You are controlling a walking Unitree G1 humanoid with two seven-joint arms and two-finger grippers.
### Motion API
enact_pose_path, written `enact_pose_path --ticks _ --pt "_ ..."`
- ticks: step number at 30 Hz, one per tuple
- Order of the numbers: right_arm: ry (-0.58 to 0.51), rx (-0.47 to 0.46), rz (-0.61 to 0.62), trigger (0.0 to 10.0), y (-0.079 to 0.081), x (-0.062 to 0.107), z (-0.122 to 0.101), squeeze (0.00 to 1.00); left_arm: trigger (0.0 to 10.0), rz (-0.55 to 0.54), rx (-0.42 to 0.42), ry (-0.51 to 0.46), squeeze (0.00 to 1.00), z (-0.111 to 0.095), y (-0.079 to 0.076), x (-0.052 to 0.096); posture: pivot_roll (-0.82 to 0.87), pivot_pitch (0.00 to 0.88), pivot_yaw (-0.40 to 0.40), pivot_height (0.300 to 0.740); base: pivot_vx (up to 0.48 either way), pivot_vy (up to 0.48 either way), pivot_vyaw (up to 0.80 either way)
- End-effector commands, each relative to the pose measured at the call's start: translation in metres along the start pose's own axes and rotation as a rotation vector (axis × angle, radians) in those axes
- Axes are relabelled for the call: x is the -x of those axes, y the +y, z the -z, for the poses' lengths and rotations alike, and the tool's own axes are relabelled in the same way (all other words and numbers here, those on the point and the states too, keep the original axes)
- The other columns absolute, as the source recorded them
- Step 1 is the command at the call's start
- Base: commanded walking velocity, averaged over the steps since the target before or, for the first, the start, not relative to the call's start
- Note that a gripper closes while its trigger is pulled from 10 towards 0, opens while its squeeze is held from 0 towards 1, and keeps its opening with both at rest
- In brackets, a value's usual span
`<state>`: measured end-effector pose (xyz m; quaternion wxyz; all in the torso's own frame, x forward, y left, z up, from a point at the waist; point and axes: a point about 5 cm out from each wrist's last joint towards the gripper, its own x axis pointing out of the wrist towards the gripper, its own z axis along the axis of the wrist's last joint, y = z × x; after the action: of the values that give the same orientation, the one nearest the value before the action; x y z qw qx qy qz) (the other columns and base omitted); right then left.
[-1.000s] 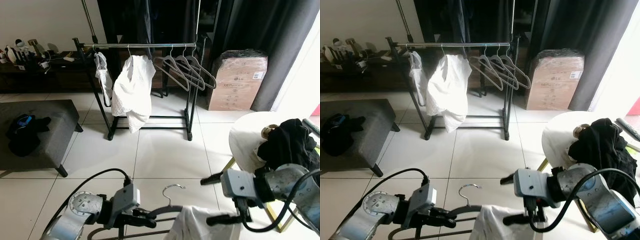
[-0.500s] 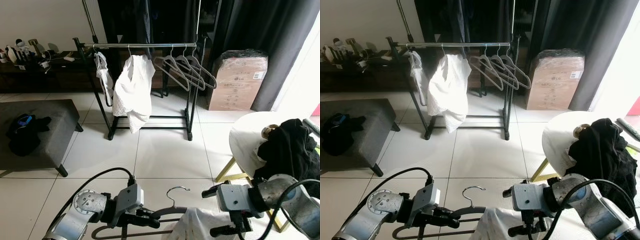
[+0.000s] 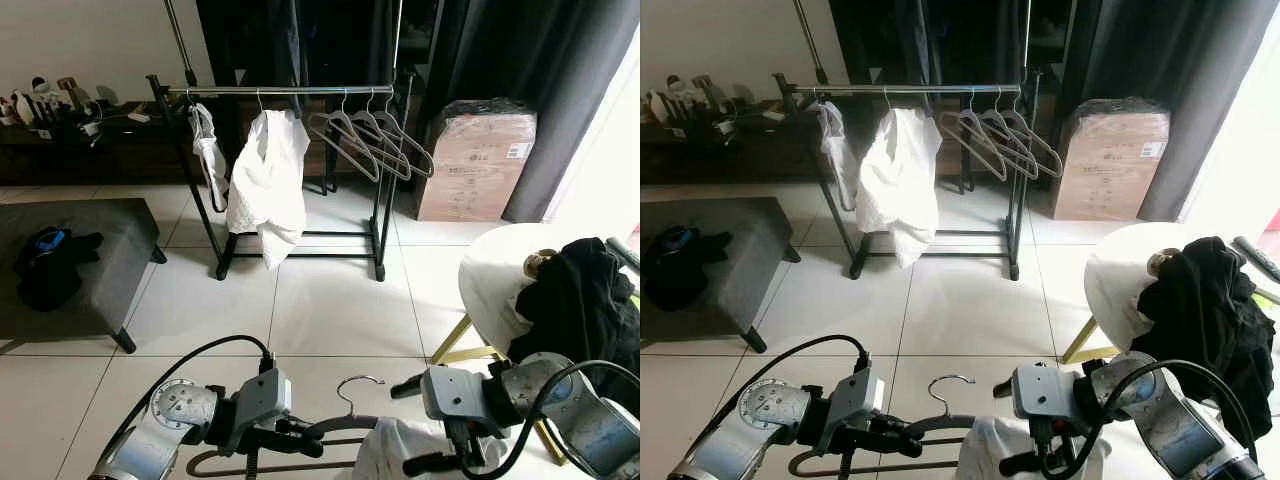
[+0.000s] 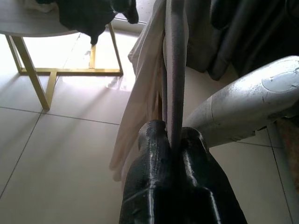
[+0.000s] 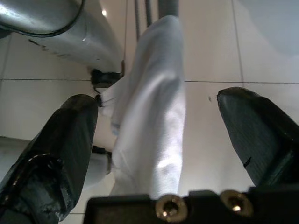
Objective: Hang hanger
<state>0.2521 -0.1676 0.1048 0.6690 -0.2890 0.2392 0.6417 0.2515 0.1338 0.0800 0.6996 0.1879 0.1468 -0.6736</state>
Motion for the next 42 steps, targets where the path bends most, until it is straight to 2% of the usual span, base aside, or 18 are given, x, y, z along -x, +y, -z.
enact_pose_path --ticks 1,5,12,13,14,15,22,42 --pt "-0.032 -0.024 -0.02 10.0 0.003 -0.006 -0.002 0.0 10.0 0.009 -0.032 -0.015 0.0 -0.004 0.0 -0.003 -0.12 0.088 -0.002 0.74 0.0 0.0 0.0" --pt "-0.069 -0.054 -0.004 10.0 0.0 -0.008 -0.005 0.0 10.0 0.006 -0.039 -0.02 0.0 -0.006 0.0 -0.004 -0.11 0.083 -0.002 0.74 0.0 0.0 0.0" --pt "-0.058 -0.1 0.048 10.0 -0.008 -0.014 -0.002 0.0 10.0 0.002 -0.056 -0.024 0.0 -0.009 0.002 -0.005 -0.11 0.083 -0.006 0.74 0.0 0.0 0.0" --pt "-0.067 -0.107 0.042 4.6 -0.008 -0.014 -0.002 0.0 10.0 0.002 -0.057 -0.026 0.0 -0.009 0.002 -0.006 -0.11 0.083 -0.006 0.74 0.0 0.0 0.0" --pt "-0.071 -0.11 0.039 4.6 -0.008 -0.015 -0.003 0.0 10.0 0.002 -0.057 -0.026 0.0 -0.01 0.002 -0.006 -0.11 0.086 -0.007 0.74 0.0 0.0 0.0" --pt "-0.077 -0.114 0.035 0.0 -0.007 -0.015 -0.003 0.0 10.0 0.002 -0.058 -0.027 0.0 -0.01 0.002 -0.006 -0.11 0.086 -0.007 0.74 0.0 0.0 0.0" --pt "-0.038 -0.119 0.038 0.0 -0.007 -0.016 0.004 0.0 10.0 -0.005 -0.065 -0.027 0.0 -0.01 0.003 -0.007 -0.11 0.091 -0.009 0.74 0.0 0.0 0.0" --pt "-0.047 -0.146 0.04 0.0 -0.007 -0.018 0.006 0.0 10.0 -0.031 -0.077 -0.03 0.0 -0.012 0.005 -0.006 -0.1 0.103 -0.008 0.74 0.0 0.0 0.0"
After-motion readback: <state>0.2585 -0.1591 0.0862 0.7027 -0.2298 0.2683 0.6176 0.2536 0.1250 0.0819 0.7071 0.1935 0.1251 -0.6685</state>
